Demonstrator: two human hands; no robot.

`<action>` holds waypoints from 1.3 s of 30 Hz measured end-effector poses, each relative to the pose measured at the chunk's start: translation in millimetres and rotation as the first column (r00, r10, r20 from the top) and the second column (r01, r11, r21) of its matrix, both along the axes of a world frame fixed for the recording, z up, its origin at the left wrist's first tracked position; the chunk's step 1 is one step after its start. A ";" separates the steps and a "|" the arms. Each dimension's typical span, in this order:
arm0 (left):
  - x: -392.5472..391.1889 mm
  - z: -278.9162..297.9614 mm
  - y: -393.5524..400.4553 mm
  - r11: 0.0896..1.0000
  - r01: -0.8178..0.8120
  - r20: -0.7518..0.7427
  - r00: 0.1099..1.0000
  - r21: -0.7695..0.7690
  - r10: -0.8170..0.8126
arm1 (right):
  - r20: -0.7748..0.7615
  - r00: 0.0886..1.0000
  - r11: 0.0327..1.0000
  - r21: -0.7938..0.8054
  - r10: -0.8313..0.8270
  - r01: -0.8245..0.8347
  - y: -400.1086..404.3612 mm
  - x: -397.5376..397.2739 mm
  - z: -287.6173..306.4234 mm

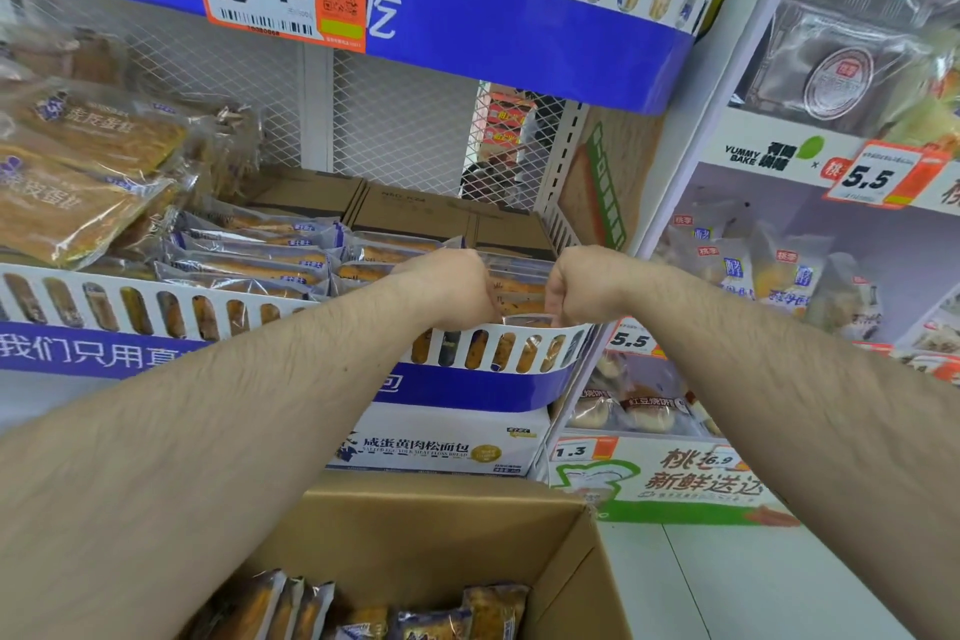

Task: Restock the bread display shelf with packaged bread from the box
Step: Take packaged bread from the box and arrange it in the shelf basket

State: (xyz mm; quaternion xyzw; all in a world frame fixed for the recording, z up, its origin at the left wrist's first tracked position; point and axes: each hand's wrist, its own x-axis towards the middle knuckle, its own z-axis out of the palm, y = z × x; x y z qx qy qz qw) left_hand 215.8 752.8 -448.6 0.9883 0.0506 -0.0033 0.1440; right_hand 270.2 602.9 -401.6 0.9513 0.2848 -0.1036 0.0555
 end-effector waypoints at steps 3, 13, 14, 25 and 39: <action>-17.4 -2.6 -4.5 0.998 -0.024 0.094 0.995 -0.054 0.029 | 0.079 0.993 0.986 0.151 -0.086 0.074 -3.2 -10.3 -10.9; -172.7 -78.3 6.6 0.984 0.145 0.246 0.962 -0.107 -0.115 | -0.048 0.998 0.712 0.700 -0.033 0.057 0.5 -154.3 -135.8; -182.5 -83.3 12.2 0.985 0.128 0.160 0.981 -0.112 -0.109 | -0.174 0.983 0.762 0.628 -0.062 0.159 2.2 -156.9 -152.6; -232.8 -106.8 77.6 0.973 -0.129 -0.396 0.917 -0.192 0.044 | -0.807 0.476 0.679 0.132 -0.349 0.722 55.2 -222.4 -314.3; -221.6 -137.4 108.1 0.966 -0.035 -0.474 0.875 -0.255 -0.094 | -0.864 0.382 0.579 0.136 -0.329 0.804 173.6 -239.1 -350.8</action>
